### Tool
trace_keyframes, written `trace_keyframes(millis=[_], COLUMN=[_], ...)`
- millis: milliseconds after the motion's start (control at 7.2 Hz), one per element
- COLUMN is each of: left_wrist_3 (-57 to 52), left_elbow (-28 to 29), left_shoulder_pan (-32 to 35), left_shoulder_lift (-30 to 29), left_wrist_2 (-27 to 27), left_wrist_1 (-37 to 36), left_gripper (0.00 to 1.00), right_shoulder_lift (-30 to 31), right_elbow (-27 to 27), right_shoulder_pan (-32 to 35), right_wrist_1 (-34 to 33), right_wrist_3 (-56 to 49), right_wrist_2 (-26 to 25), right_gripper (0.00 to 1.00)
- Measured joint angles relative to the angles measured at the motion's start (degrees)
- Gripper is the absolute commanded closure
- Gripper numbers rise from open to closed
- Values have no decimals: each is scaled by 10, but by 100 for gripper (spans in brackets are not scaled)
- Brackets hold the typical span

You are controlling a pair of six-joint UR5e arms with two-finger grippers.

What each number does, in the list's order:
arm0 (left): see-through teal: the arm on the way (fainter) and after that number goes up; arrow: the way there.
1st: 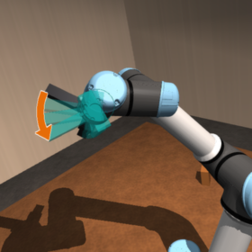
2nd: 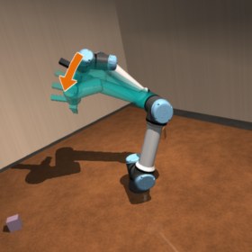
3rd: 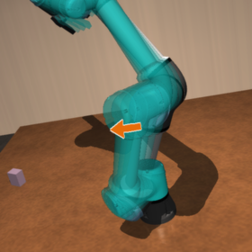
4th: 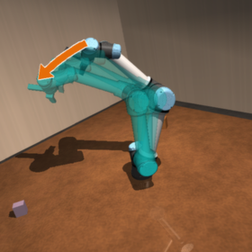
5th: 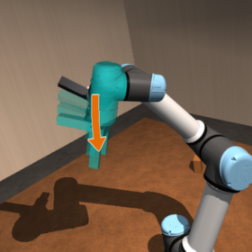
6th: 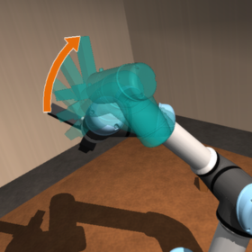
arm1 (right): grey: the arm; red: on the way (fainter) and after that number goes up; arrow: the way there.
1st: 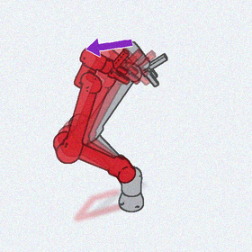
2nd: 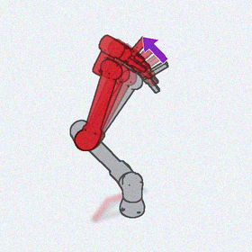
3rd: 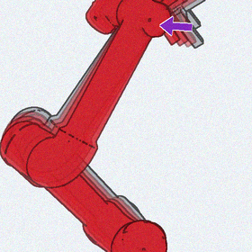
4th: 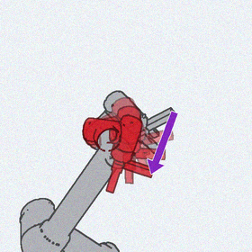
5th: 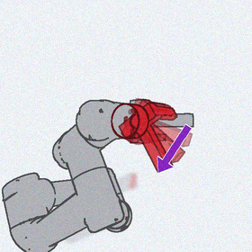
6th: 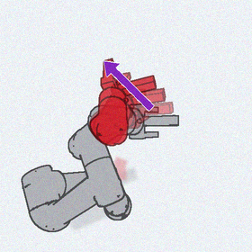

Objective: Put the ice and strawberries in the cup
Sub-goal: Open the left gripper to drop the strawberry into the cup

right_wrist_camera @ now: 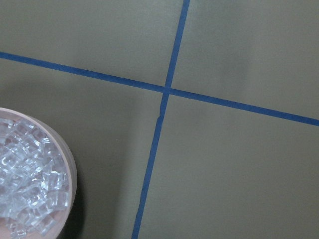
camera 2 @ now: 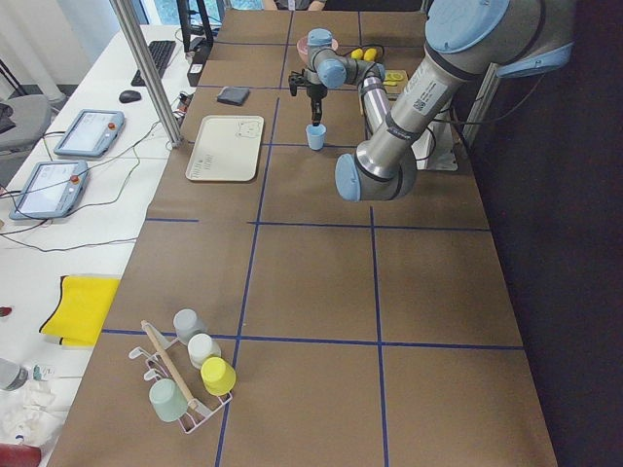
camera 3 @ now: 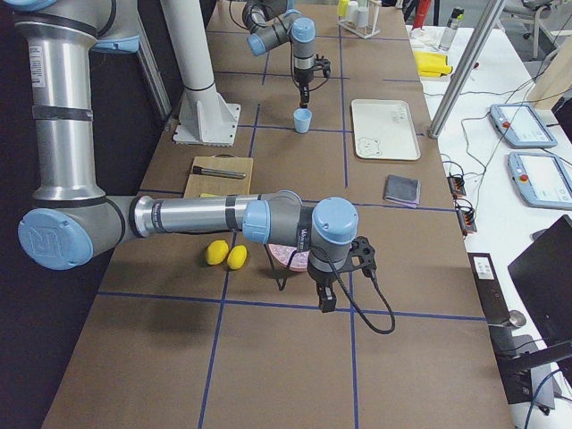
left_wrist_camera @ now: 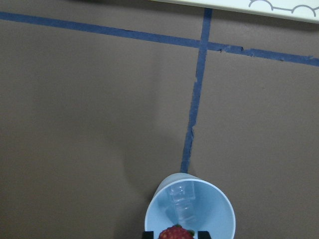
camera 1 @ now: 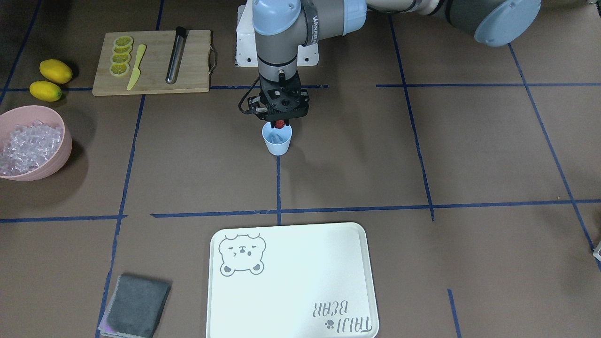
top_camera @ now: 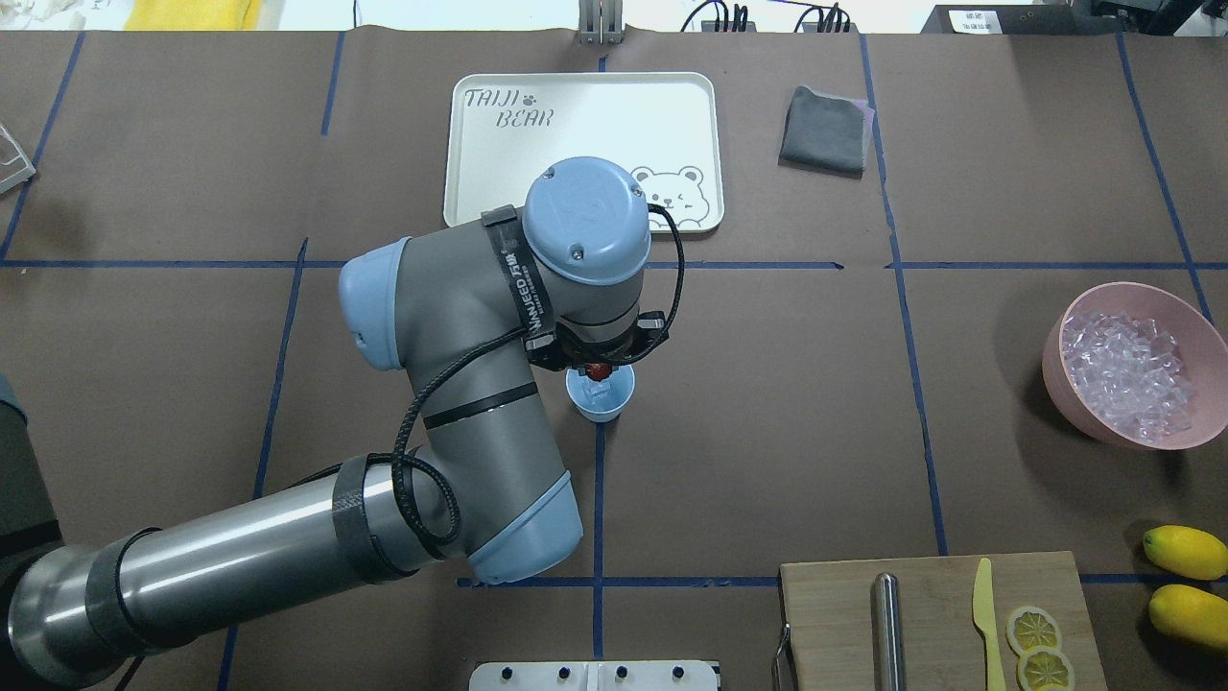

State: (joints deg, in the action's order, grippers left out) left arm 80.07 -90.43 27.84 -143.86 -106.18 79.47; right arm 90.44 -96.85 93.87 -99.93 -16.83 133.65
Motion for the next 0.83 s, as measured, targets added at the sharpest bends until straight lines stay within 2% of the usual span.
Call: trace_keyframes(millis=[139,556,834], left_wrist_3=[1,2,-33], left_elbow=[14,20,-4], left_shoulder_pan=[0,0,8], left_shoulder_lift=[-7,-9,7], left_wrist_2=[0,0,-3], left_wrist_1=[8,20,11], left_gripper=[0,0,0], right_shoulder_lift=[0,1,4], right_elbow=[-1,-1,-1], right_shoulder_pan=[0,0,0], right_wrist_1=[0,0,0], right_wrist_3=[0,0,0], right_wrist_2=[-1,-1,-1], right_gripper=[0,0,0])
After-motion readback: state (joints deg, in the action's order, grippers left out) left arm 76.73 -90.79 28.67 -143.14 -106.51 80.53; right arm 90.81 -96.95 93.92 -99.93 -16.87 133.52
